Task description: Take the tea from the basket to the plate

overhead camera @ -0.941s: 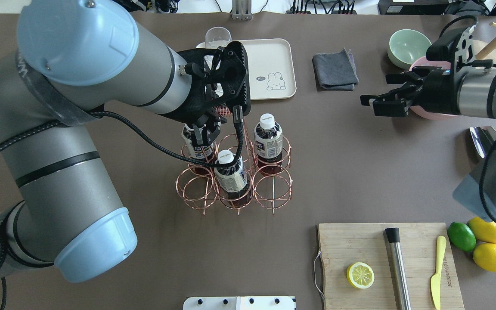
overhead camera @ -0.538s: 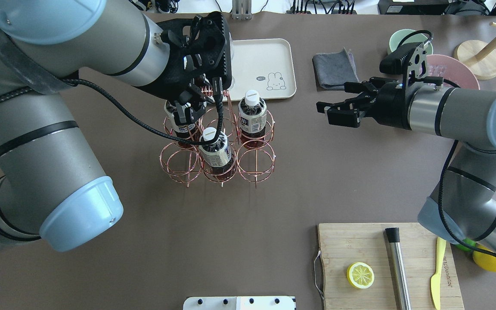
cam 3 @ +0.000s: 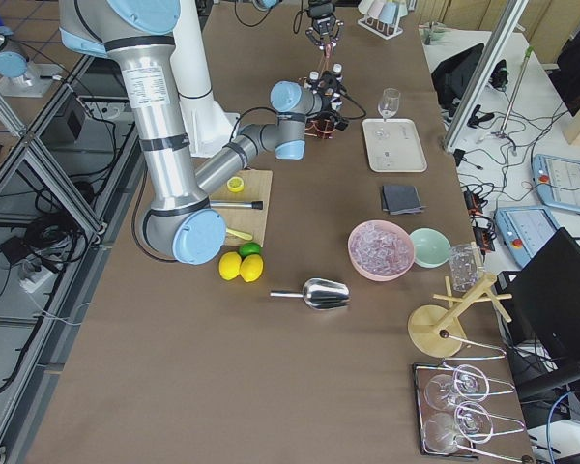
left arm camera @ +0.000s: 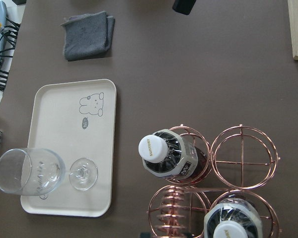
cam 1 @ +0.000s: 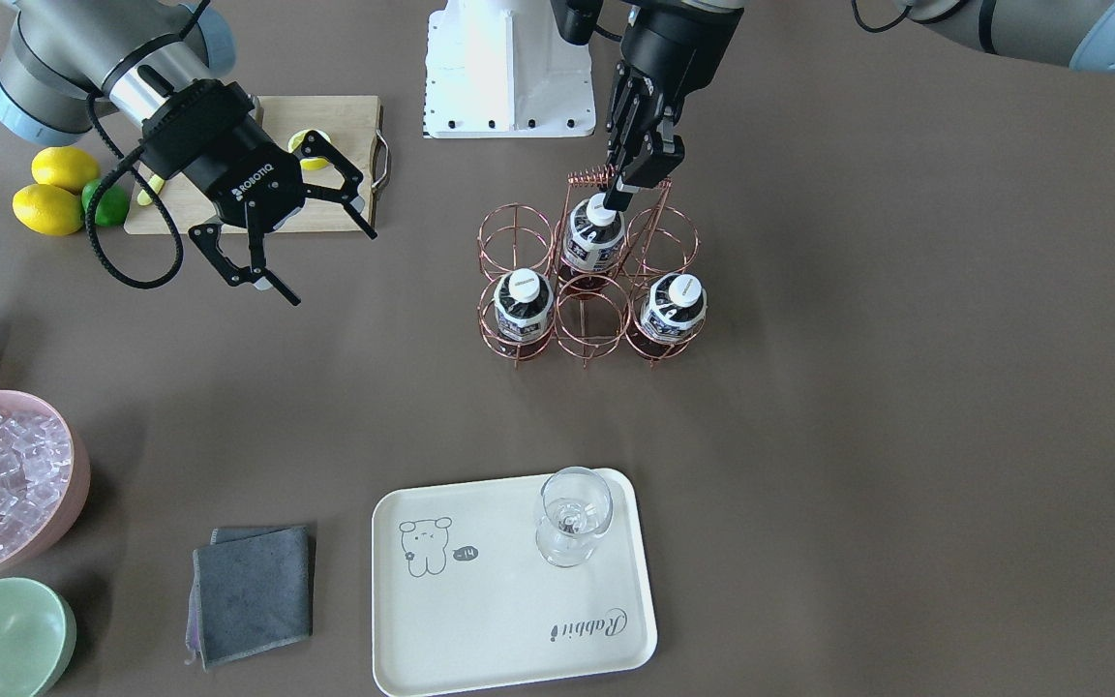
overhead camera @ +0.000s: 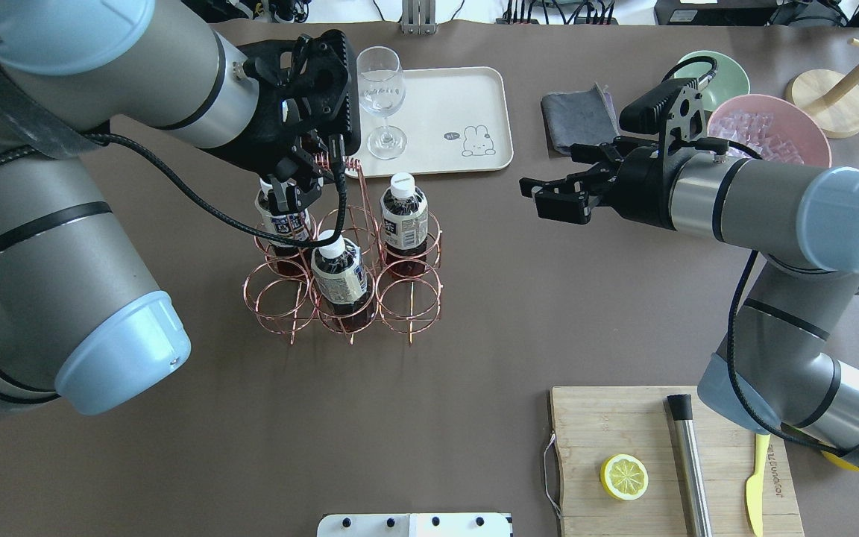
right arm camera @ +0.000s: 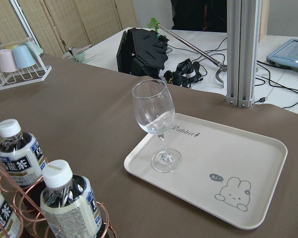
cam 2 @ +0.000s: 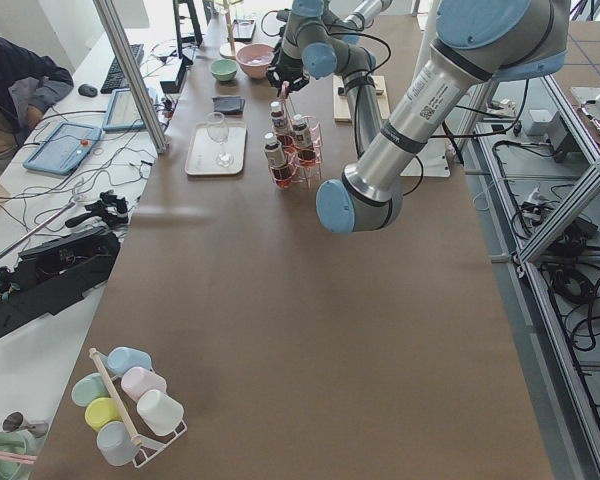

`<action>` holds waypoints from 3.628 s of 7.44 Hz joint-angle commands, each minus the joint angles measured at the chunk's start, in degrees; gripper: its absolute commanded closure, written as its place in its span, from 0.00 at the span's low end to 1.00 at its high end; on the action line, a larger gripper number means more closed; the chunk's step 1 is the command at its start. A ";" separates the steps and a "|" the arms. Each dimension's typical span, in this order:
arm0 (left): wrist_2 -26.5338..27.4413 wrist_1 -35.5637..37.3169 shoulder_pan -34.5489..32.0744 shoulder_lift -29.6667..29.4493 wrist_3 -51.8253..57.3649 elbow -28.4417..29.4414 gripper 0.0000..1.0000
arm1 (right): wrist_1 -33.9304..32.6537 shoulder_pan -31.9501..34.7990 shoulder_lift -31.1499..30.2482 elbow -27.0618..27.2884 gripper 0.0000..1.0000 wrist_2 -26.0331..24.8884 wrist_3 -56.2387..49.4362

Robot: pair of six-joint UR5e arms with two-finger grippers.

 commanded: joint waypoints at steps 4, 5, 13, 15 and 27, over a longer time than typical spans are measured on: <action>0.97 -0.17 4.86 -0.60 -5.64 1.24 1.00 | -2.40 -2.27 5.16 -2.65 0.00 -4.13 -0.42; 1.93 -0.17 5.74 -0.95 -6.26 1.33 1.00 | -5.03 -2.27 7.62 -2.65 0.00 -4.92 -0.34; 1.68 -0.26 4.78 -0.95 -6.80 0.63 1.00 | -11.72 -6.57 12.64 -3.18 0.01 -9.94 -0.34; 1.68 -0.26 4.70 -0.86 -6.80 0.63 1.00 | -13.23 -9.02 13.53 -3.36 0.01 -13.35 -0.25; 1.59 -0.26 4.52 -0.51 -6.62 0.27 1.00 | -13.41 -12.29 18.19 -9.77 0.73 -17.14 -0.07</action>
